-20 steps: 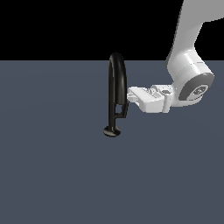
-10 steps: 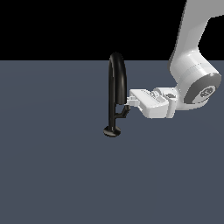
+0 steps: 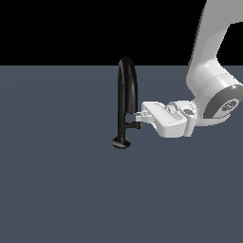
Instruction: Turn on the faucet by rotating a designated handle.
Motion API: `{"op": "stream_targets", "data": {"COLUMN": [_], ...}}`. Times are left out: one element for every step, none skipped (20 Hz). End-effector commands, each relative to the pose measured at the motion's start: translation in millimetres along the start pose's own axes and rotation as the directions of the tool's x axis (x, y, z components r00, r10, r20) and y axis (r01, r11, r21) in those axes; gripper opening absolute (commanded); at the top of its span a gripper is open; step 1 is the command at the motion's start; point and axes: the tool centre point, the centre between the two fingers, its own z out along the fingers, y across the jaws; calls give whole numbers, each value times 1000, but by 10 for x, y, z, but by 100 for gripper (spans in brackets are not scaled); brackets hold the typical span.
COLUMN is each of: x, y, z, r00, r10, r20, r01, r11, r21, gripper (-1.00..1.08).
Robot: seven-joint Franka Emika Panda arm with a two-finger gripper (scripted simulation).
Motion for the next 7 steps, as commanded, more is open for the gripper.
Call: {"op": "stream_targets", "data": {"x": [236, 299, 361, 423, 485, 547, 547], "y": [114, 145, 177, 208, 239, 270, 270], "z": [2, 2, 3, 3, 4, 4, 4], "r00": [1000, 1000, 1000, 1000, 1000, 999, 999], "r10": [22, 24, 26, 29, 31, 33, 33], "r20": [3, 3, 4, 5, 5, 6, 6], "r01": [-22, -24, -26, -29, -31, -33, -33], "r11": [1000, 1000, 1000, 1000, 1000, 999, 999], "r21": [3, 3, 3, 3, 2, 2, 2], "gripper": [-100, -100, -100, -100, -100, -100, -100]}}
